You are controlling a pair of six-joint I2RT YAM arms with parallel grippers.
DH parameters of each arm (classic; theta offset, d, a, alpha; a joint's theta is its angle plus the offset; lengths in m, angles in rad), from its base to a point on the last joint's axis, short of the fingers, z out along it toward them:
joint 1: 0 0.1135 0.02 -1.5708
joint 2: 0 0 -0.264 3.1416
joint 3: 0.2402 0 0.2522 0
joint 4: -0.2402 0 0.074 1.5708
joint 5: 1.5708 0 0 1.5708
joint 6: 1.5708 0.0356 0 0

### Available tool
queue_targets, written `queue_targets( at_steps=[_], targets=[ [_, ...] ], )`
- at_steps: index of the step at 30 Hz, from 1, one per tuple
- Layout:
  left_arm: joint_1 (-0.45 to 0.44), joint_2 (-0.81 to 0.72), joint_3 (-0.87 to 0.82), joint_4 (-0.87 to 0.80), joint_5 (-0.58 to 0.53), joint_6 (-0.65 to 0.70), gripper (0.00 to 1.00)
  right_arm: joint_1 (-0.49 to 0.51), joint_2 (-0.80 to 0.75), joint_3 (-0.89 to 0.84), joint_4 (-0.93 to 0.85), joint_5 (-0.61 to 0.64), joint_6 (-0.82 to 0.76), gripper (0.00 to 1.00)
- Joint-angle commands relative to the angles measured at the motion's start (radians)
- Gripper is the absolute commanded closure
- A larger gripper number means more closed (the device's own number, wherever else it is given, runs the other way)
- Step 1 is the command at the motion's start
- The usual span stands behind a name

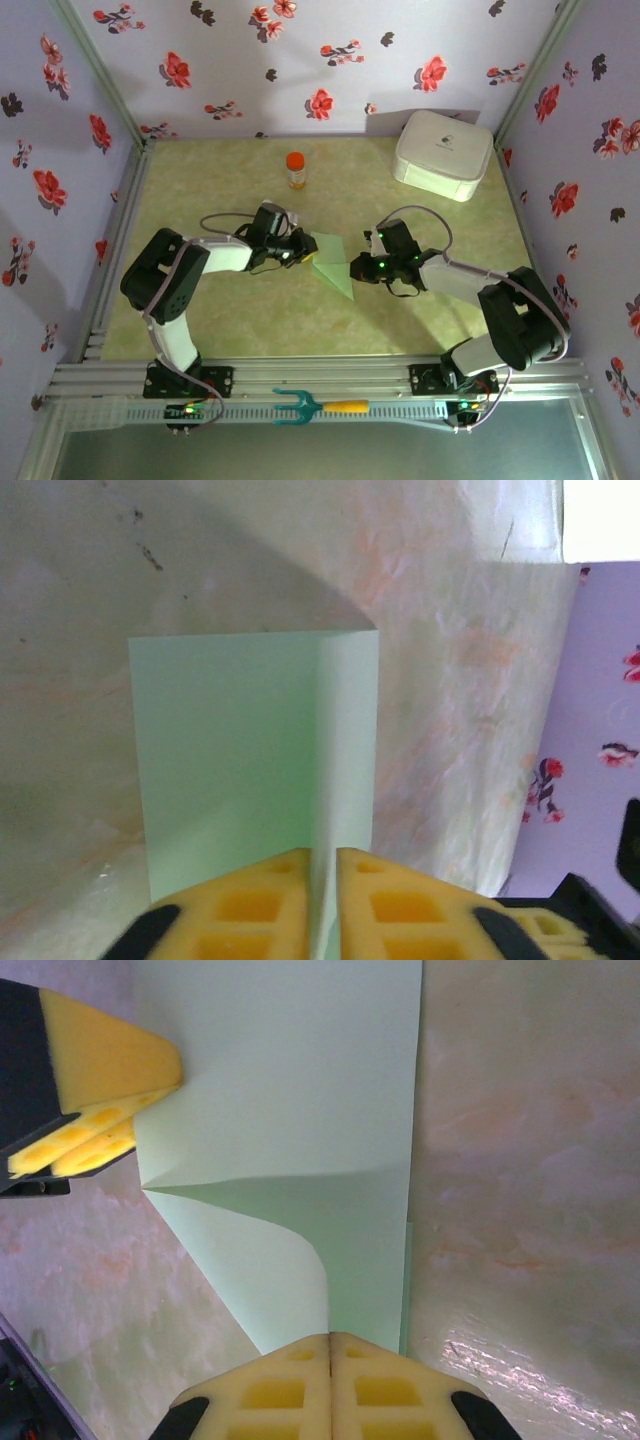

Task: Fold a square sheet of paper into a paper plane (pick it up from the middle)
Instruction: Fourth fold the wing at the center of the table.

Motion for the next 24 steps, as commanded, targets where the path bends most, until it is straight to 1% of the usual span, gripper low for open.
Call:
queue_targets(
  at_steps=[1, 3, 6, 10, 15, 18, 23, 24],
  targets=[
    [-0.005, -0.003, -0.03, 0.085, 0.003, -0.017, 0.95, -0.01, -0.004, -0.003, -0.016, -0.005, 0.004, 0.87],
    [-0.007, -0.011, -0.057, 0.122, -0.014, -0.036, 1.0, -0.01, -0.005, -0.003, -0.023, 0.003, 0.004, 0.85],
    [-0.008, -0.028, -0.08, 0.139, -0.032, -0.046, 1.0, -0.009, -0.026, -0.004, -0.045, 0.034, 0.008, 0.74],
    [-0.016, -0.069, -0.105, 0.116, -0.074, -0.044, 1.0, -0.01, -0.081, -0.017, -0.077, 0.092, 0.007, 0.64],
    [-0.033, -0.139, -0.15, 0.081, -0.152, -0.054, 1.0, -0.01, -0.153, -0.044, -0.064, 0.153, 0.008, 0.62],
    [-0.046, -0.171, -0.154, 0.041, -0.184, -0.048, 1.0, -0.01, -0.18, -0.066, -0.032, 0.151, 0.006, 0.61],
    [-0.056, -0.164, -0.134, 0.028, -0.175, -0.045, 1.0, -0.005, -0.219, -0.119, 0.066, 0.153, 0.017, 0.61],
    [-0.058, -0.159, -0.127, 0.028, -0.169, -0.044, 0.98, -0.002, -0.234, -0.131, 0.087, 0.164, 0.016, 0.61]
  ],
)
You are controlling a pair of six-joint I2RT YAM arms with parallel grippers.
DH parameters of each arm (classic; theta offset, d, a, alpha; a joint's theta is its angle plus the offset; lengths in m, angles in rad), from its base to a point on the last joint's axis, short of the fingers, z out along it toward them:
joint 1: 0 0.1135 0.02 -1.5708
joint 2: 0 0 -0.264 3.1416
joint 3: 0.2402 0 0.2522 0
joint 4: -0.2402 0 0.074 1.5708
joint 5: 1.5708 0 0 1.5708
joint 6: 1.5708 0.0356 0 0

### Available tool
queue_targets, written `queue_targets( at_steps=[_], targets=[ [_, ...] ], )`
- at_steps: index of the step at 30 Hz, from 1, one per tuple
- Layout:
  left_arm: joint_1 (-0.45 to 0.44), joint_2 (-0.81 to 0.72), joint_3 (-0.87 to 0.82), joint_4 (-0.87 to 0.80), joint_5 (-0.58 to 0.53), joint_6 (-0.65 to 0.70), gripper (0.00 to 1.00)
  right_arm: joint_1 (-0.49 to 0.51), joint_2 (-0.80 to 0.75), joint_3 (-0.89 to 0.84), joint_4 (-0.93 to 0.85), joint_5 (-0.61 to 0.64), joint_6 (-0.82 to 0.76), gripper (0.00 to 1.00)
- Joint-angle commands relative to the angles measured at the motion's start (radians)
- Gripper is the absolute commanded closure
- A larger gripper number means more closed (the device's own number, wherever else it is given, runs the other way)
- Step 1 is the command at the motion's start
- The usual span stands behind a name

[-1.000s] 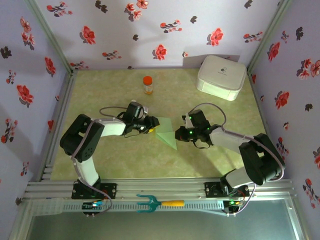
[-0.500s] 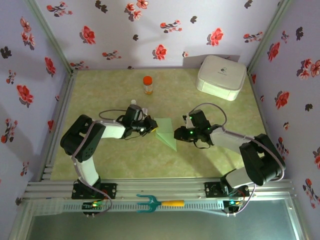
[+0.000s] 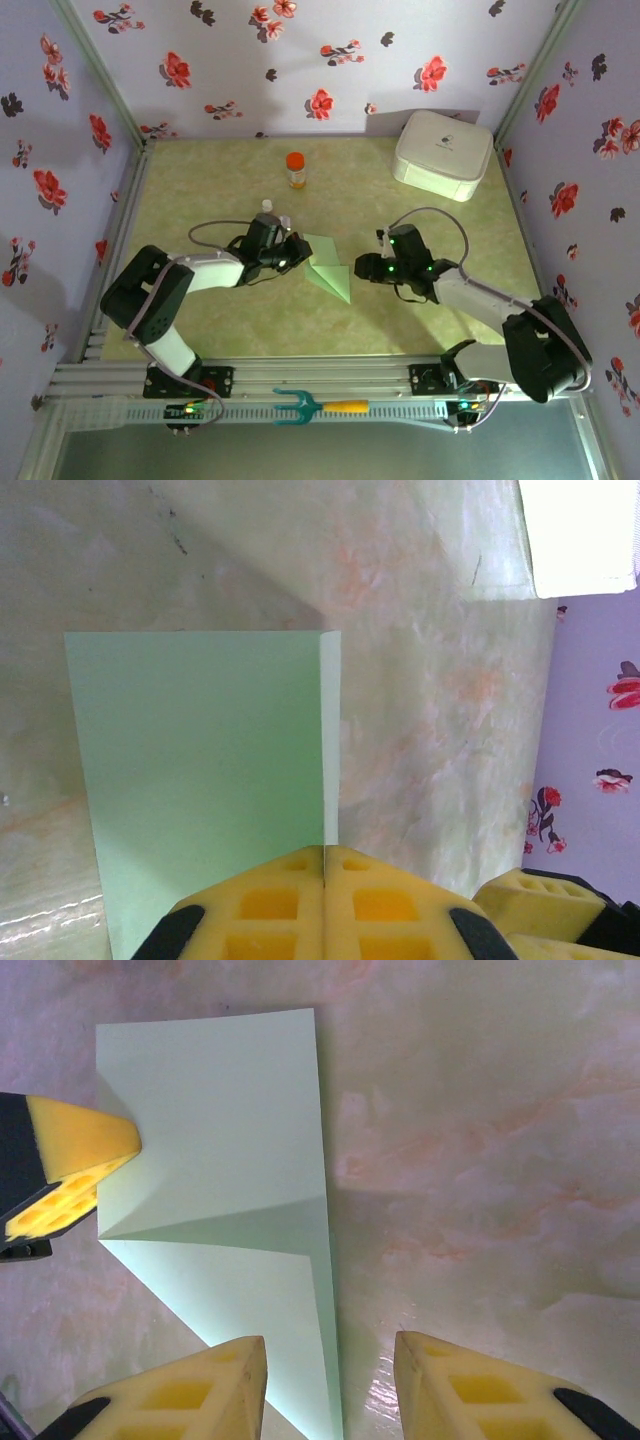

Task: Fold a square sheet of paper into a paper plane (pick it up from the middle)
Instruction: Fourth fold the wing at the center of the table.

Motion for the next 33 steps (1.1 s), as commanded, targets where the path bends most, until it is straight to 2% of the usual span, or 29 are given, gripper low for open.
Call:
queue_targets(
  at_steps=[1, 5, 7, 12, 19, 23, 30, 33],
  targets=[
    [-0.011, 0.002, 0.02, -0.029, -0.009, -0.002, 0.95, 0.005, -0.047, -0.046, 0.093, 0.046, 0.006, 0.61],
    [-0.02, 0.017, 0.033, -0.019, 0.005, 0.0, 0.85, 0.035, -0.101, -0.082, 0.13, 0.085, -0.051, 0.6],
    [-0.02, 0.023, 0.04, -0.02, 0.012, 0.003, 0.84, 0.072, -0.119, -0.085, 0.123, 0.123, -0.095, 0.6],
    [-0.02, 0.029, 0.053, -0.031, 0.013, 0.007, 0.83, 0.256, -0.119, -0.09, 0.117, 0.313, -0.279, 0.6],
    [-0.02, 0.031, 0.064, -0.039, 0.027, 0.01, 0.82, 0.454, -0.053, -0.111, 0.193, 0.563, -0.483, 0.6],
    [-0.02, 0.037, 0.066, -0.04, 0.029, 0.01, 0.82, 0.499, 0.02, -0.093, 0.219, 0.639, -0.542, 0.6],
    [-0.02, 0.04, 0.068, -0.042, 0.032, 0.009, 0.82, 0.536, 0.131, -0.063, 0.283, 0.652, -0.586, 0.59],
    [-0.021, 0.044, 0.071, -0.042, 0.033, 0.01, 0.82, 0.553, 0.167, -0.05, 0.297, 0.701, -0.599, 0.59]
  ],
)
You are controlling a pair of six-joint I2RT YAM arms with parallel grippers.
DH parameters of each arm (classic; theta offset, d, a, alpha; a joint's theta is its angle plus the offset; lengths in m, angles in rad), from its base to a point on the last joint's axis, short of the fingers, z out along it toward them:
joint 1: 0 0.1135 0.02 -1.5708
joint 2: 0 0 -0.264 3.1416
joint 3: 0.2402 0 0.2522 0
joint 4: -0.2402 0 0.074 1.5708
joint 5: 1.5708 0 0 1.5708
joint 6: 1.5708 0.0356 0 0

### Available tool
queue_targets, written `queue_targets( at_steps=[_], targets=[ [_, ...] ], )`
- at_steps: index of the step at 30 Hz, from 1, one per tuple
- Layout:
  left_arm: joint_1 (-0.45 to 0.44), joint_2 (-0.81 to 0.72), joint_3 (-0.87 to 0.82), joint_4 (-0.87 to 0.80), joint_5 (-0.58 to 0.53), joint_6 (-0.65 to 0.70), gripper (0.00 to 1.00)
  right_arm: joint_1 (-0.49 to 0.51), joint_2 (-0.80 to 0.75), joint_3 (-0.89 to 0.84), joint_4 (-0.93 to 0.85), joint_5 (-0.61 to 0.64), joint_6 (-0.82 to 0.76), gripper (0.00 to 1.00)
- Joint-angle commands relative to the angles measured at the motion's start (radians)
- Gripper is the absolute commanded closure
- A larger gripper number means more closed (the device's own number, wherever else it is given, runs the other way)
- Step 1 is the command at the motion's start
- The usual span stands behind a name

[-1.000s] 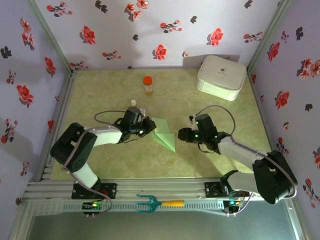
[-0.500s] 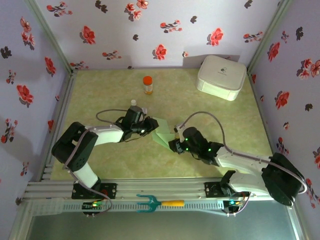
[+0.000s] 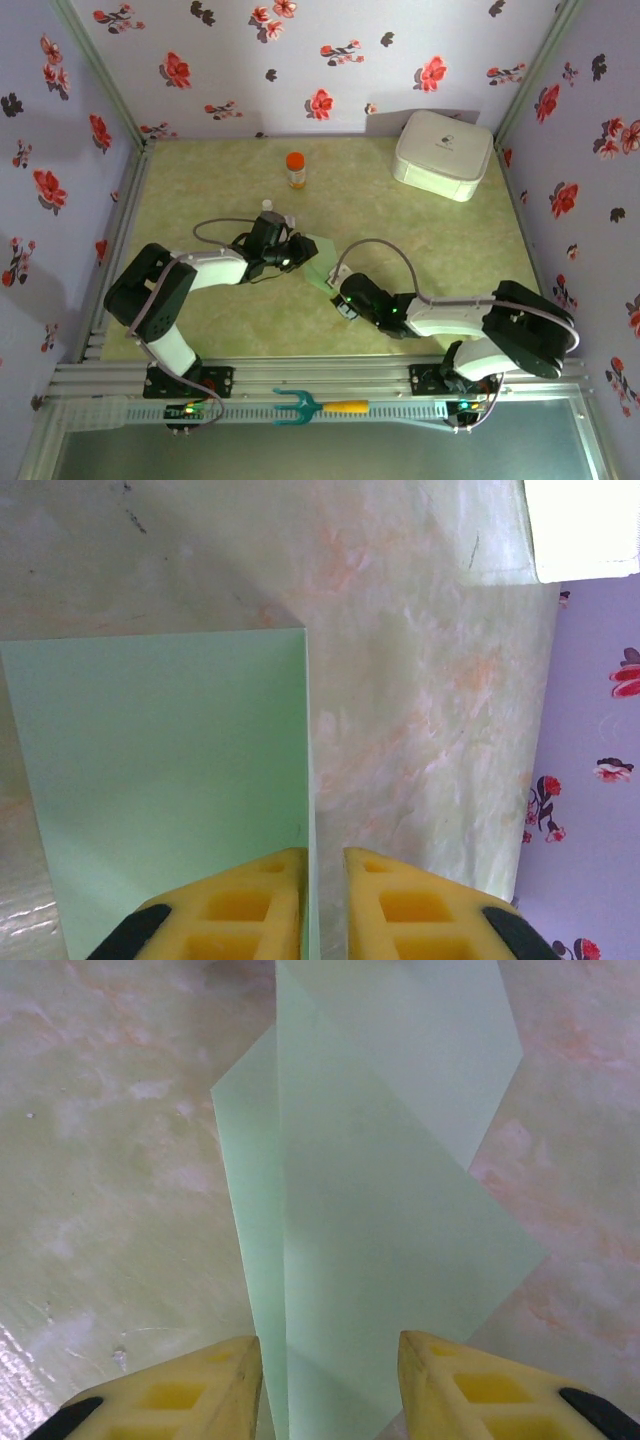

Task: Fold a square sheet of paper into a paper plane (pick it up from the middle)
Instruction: Fourth fold the wing at the center of the table.

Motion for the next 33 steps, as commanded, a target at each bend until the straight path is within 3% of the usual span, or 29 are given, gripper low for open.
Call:
queue_targets(
  at_steps=[1, 8, 33],
  targets=[
    [-0.005, 0.022, 0.027, -0.01, 0.019, 0.01, 0.82, 0.02, 0.037, 0.04, 0.053, 0.076, -0.04, 0.59],
    [-0.005, 0.021, 0.025, -0.002, 0.023, 0.008, 0.83, 0.03, 0.092, 0.062, 0.041, 0.128, -0.025, 0.63],
    [-0.005, 0.016, 0.021, -0.004, 0.024, 0.005, 0.86, 0.03, 0.115, 0.055, 0.051, 0.138, 0.044, 0.8]
  ],
)
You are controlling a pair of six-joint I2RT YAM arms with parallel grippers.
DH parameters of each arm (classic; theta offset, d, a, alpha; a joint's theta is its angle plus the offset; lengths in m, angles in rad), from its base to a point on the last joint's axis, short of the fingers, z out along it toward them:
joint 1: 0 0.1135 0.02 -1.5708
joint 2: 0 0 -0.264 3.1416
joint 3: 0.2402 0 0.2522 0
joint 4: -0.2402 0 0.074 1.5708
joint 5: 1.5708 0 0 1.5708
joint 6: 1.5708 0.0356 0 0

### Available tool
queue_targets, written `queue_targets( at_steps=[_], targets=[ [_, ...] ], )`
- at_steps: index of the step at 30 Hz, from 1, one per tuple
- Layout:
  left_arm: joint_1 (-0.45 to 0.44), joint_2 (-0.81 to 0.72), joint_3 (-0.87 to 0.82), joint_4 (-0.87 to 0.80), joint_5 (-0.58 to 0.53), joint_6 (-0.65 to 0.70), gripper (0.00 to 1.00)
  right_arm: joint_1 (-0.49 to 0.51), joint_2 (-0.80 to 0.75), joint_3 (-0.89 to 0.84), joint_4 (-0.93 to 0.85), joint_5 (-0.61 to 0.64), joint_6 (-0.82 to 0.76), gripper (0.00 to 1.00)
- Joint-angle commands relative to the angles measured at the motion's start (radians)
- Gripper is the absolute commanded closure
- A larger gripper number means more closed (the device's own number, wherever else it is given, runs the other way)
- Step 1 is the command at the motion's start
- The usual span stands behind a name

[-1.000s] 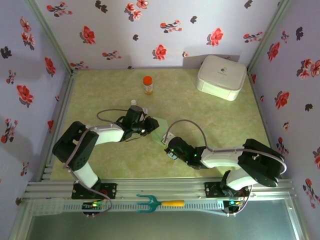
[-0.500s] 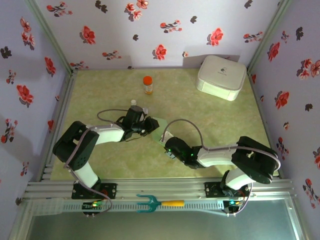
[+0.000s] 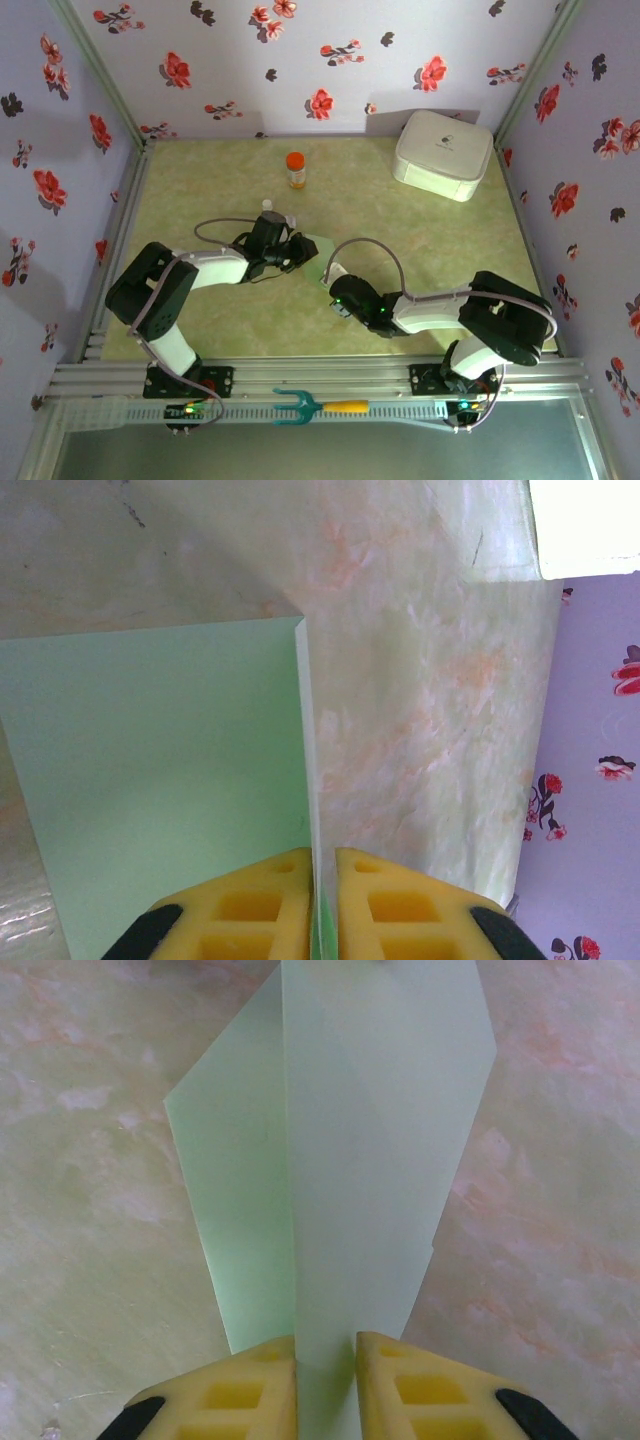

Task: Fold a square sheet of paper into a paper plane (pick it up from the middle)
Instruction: Fourth fold the wing at the center of the table.

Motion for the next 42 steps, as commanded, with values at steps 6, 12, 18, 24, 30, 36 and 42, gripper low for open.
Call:
queue_targets(
  at_steps=[6, 12, 18, 24, 30, 36, 42],
  targets=[
    [-0.005, 0.008, 0.01, -0.002, 0.016, 0.004, 0.86, 0.008, -0.005, 0.003, 0.008, 0.036, 0.035, 0.86],
    [-0.005, 0.003, 0.01, -0.003, 0.015, 0.003, 0.83, 0.008, -0.001, 0.011, 0.006, 0.01, 0.048, 0.9],
    [-0.004, -0.025, 0.002, -0.013, -0.014, 0.005, 0.7, 0.005, 0.008, 0.011, 0.015, 0.008, 0.066, 0.94],
    [-0.002, -0.088, -0.011, -0.06, -0.079, 0.018, 0.55, -0.023, 0.024, 0.014, 0.039, -0.068, 0.137, 0.95],
    [-0.001, -0.16, -0.016, -0.133, -0.145, 0.043, 0.45, -0.086, 0.04, 0.012, 0.088, -0.221, 0.236, 0.96],
    [0.004, -0.18, -0.021, -0.158, -0.156, 0.056, 0.44, -0.157, 0.04, -0.009, 0.155, -0.373, 0.331, 0.97],
    [0.004, -0.164, -0.024, -0.144, -0.144, 0.05, 0.44, -0.216, 0.074, 0.011, 0.162, -0.534, 0.402, 0.98]
  ],
)
